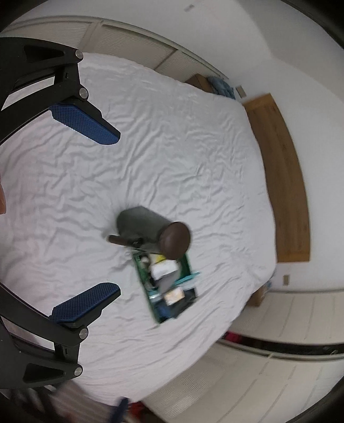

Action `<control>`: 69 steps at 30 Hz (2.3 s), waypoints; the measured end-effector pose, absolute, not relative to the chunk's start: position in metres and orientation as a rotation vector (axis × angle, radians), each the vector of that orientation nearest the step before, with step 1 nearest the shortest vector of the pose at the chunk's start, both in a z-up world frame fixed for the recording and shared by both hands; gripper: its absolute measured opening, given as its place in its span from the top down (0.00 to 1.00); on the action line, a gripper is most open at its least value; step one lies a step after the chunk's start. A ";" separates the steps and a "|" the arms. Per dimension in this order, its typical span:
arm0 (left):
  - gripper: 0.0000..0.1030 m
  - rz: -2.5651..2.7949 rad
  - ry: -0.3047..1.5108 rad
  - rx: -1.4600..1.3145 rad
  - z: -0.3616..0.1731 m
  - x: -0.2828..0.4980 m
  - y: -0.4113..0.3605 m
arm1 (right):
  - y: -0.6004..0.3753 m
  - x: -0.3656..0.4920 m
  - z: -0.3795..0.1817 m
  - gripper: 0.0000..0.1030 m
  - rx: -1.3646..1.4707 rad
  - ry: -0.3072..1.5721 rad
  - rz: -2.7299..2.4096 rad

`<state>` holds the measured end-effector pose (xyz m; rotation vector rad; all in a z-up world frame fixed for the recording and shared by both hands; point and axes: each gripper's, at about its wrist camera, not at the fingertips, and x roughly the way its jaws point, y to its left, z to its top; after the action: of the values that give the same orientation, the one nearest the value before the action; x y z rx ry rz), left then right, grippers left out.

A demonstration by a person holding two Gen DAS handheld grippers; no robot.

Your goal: Organize soft objects

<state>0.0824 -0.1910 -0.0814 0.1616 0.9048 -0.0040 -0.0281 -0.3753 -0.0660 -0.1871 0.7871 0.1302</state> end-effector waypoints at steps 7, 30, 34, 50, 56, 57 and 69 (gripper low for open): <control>0.01 -0.013 1.002 0.180 -0.102 0.061 -0.185 | -0.386 -0.037 -0.056 0.00 -0.203 0.799 0.100; 0.01 0.008 1.052 0.047 -0.108 0.049 -0.166 | -0.375 -0.035 -0.050 0.00 -0.240 0.802 0.171; 0.01 0.034 1.023 -0.002 -0.103 0.051 -0.163 | -0.373 -0.033 -0.052 0.00 -0.245 0.801 0.179; 0.01 0.020 0.953 -0.031 -0.086 0.049 -0.157 | -0.365 -0.027 -0.054 0.00 -0.258 0.793 0.194; 0.01 0.015 0.944 -0.026 -0.083 0.049 -0.159 | -0.365 -0.027 -0.054 0.00 -0.258 0.793 0.195; 0.01 0.014 0.941 -0.025 -0.082 0.048 -0.159 | -0.365 -0.027 -0.054 0.00 -0.258 0.793 0.195; 0.01 0.014 0.933 -0.020 -0.081 0.045 -0.161 | -0.364 -0.028 -0.055 0.00 -0.262 0.792 0.197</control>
<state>0.0453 -0.1612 -0.0809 -0.0203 0.9332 0.0142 -0.0278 -0.3635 -0.0551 -0.2616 0.7921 0.1966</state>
